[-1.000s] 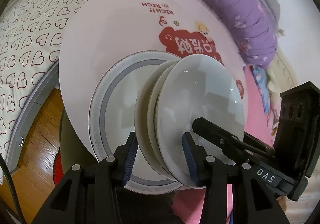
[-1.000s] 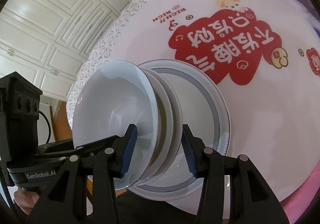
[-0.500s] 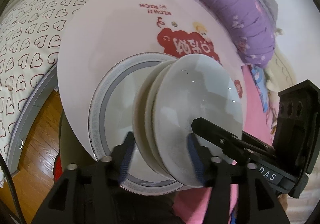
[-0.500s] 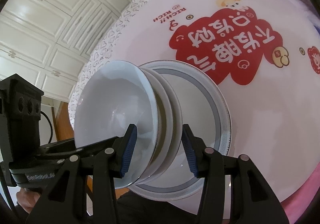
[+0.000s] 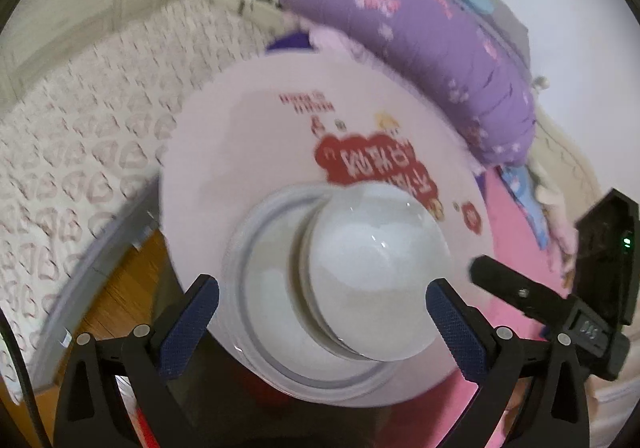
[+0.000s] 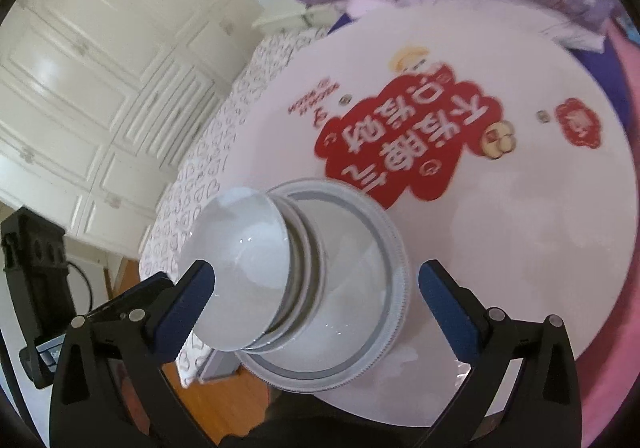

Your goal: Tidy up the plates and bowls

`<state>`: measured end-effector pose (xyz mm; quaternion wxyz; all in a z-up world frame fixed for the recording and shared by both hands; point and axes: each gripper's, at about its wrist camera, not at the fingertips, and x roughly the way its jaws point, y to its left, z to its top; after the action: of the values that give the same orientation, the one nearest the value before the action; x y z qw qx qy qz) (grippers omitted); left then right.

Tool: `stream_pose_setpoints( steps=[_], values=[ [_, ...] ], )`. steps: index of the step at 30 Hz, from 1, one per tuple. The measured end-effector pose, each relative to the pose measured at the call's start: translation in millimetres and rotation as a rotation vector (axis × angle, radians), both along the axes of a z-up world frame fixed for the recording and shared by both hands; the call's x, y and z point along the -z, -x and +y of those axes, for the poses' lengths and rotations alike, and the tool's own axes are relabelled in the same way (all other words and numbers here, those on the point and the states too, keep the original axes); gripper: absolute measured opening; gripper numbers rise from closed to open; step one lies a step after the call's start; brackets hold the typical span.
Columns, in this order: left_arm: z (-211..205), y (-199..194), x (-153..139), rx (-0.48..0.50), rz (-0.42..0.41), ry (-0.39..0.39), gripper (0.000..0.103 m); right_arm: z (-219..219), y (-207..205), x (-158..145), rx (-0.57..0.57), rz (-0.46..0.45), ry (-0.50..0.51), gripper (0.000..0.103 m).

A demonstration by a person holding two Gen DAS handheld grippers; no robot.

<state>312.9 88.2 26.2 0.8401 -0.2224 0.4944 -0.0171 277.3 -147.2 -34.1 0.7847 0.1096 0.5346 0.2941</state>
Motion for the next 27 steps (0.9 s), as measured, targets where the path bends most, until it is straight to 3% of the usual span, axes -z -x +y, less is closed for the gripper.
stream_pose_setpoints(
  steps=[4,9,16,23,27],
  values=[
    [-12.1,34.5,-25.6,-0.043,-0.154,-0.171,0.102,-15.7,18.9,-18.8,0.047,-0.090,-0.017,0.103],
    [-31.5,87.5,-49.1,-0.058,-0.289,-0.254,0.102,-27.5,63.7,-44.0,0.078,-0.248,0.024,0.103],
    [-64.5,177.6,-81.6,-0.086,-0.524,-0.429,0.102,-40.1,128.3,-71.5,0.122,-0.491,0.119,0.103],
    [-88.3,254.2,-91.9,-0.118,-0.644,-0.455,0.102,-61.2,181.2,-86.8,0.217,-0.597,0.132,0.103],
    [-94.2,291.8,-75.4,-0.103,-0.668,-0.455,0.102,-63.4,210.0,-88.9,0.242,-0.650,0.158,0.103]
  ],
)
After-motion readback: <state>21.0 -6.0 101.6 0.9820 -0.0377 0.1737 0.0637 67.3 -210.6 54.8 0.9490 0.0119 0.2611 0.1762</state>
